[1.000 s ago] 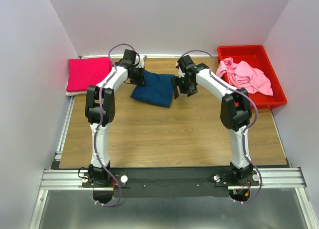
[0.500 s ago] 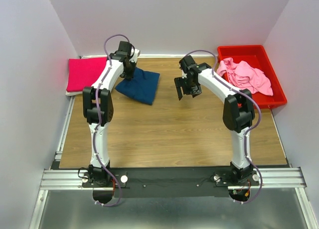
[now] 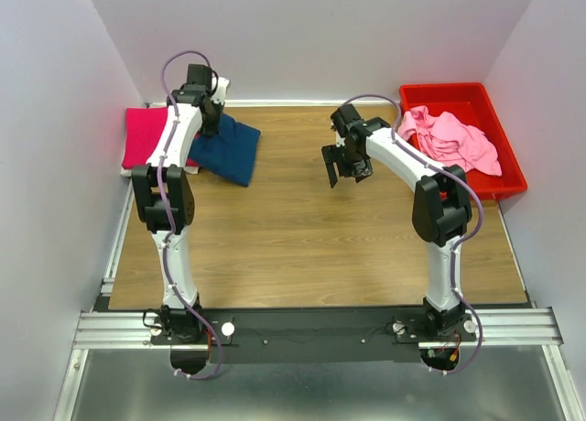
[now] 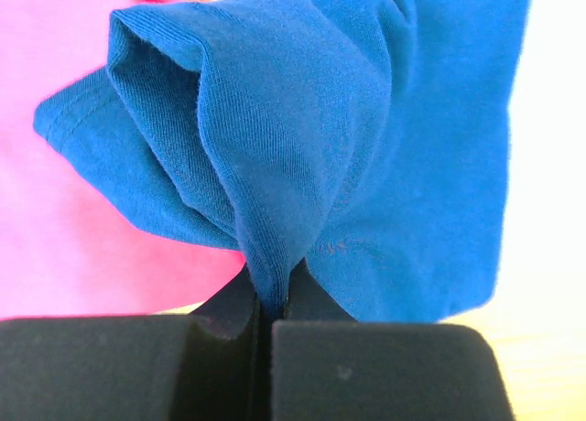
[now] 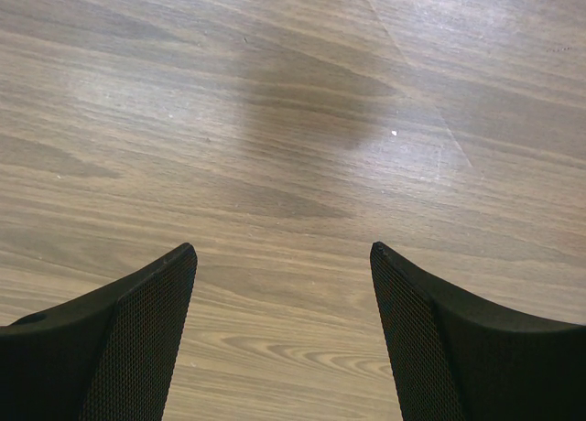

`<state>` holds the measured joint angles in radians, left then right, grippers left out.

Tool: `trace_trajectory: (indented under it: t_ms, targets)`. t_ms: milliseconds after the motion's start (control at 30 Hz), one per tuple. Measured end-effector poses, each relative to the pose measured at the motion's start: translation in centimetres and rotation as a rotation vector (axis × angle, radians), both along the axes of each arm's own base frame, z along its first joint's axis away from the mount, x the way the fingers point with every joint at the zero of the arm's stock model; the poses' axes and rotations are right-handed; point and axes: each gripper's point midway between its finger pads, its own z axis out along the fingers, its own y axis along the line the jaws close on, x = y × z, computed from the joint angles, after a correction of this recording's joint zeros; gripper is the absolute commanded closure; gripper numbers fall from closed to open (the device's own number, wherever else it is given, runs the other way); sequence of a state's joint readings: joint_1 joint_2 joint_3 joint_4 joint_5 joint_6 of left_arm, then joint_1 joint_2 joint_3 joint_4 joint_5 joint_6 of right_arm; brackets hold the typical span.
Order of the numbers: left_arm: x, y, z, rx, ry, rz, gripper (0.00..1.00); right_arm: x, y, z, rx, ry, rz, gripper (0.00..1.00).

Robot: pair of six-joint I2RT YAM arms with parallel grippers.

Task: Fold and stack the t-shirts
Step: Neatly place the folded tshirt to the corner

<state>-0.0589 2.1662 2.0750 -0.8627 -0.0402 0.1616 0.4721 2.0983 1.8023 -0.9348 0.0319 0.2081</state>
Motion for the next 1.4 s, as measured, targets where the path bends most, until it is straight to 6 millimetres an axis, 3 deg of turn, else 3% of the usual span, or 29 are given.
trace_trajectory:
  t_ms: [233,567,833,1067,1400]
  targets:
    - [0.7,2.1,3.9,-0.013,-0.094,0.012,1.00,-0.3,-0.2,-0.3,-0.006,0.011,0.000,0.17]
    - [1.2,7.7,5.7,-0.061,-0.154,0.076,1.00,-0.6,-0.3,-0.6,-0.011,0.021,0.000,0.17]
    - [1.7,8.5,7.3,-0.124,-0.208,0.056,1.00,-0.6,-0.3,-0.6,-0.012,0.023,0.000,0.17]
    - [1.7,10.6,9.1,-0.158,-0.263,0.069,1.00,-0.8,-0.4,-0.6,-0.018,0.033,0.000,0.17]
    - [1.5,11.8,9.3,-0.172,-0.273,0.080,1.00,-1.0,-0.5,-0.3,-0.022,0.040,0.000,0.17]
